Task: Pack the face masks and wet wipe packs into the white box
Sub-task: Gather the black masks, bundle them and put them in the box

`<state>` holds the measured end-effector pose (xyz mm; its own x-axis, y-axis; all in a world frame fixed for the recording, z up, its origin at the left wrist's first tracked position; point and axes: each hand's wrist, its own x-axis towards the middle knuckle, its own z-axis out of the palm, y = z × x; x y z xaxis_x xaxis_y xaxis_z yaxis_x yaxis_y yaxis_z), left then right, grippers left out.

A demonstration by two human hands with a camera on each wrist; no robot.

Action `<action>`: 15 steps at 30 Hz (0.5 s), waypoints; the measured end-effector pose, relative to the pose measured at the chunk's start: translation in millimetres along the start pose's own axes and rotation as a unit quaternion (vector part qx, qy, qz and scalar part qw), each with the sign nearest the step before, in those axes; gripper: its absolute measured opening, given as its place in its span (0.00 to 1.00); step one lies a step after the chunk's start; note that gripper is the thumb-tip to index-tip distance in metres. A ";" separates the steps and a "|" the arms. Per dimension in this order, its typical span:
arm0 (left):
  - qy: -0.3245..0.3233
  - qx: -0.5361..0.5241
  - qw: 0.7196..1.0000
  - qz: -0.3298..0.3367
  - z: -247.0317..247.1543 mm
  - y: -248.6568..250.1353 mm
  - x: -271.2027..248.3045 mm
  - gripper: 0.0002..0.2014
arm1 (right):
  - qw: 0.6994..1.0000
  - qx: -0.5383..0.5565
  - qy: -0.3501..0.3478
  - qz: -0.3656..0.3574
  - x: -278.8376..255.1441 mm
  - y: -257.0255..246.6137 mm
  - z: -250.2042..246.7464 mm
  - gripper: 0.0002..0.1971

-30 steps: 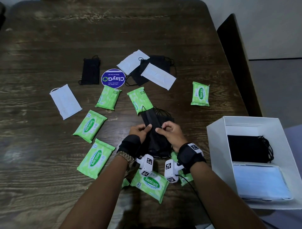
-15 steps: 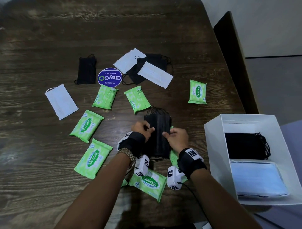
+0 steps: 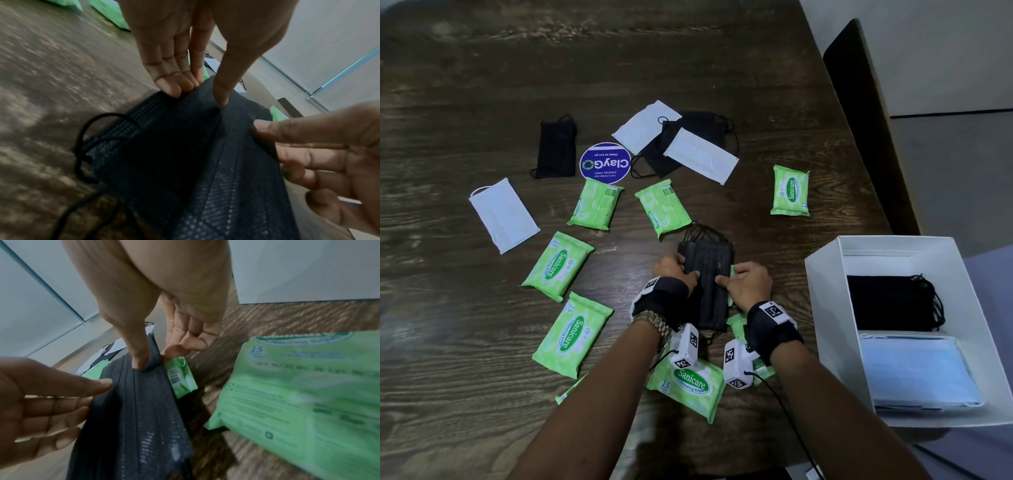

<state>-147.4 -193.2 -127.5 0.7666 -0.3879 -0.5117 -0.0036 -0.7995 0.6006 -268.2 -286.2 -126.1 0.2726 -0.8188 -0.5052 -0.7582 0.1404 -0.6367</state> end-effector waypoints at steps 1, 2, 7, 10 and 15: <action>0.000 -0.007 1.000 0.004 0.6 0.0 -1.5 0.13 | 1.000 0.002 -0.011 -0.005 -0.2 -0.6 -0.1 0.17; 0.000 -0.010 1.000 0.010 1.2 0.6 -3.6 0.12 | 1.000 0.000 -0.022 -0.012 -0.8 -0.9 -0.3 0.14; -0.006 -0.011 0.999 0.051 4.4 0.2 -12.8 0.11 | 0.999 -0.008 -0.038 -0.009 -1.4 8.2 2.6 0.12; -0.010 -0.016 0.997 0.074 4.3 -1.0 -16.6 0.11 | 0.998 0.023 -0.052 -0.001 0.5 16.9 2.9 0.11; -0.013 -0.036 0.995 0.093 0.0 -6.0 -15.4 0.13 | 0.987 0.124 -0.102 -0.004 -6.1 18.0 -11.2 0.05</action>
<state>-159.1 -182.4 -123.2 0.7395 -0.5391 -0.4031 -0.0973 -0.6782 0.7284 -290.1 -284.8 -127.9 0.4116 -0.6945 -0.5902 -0.5935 0.2872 -0.7519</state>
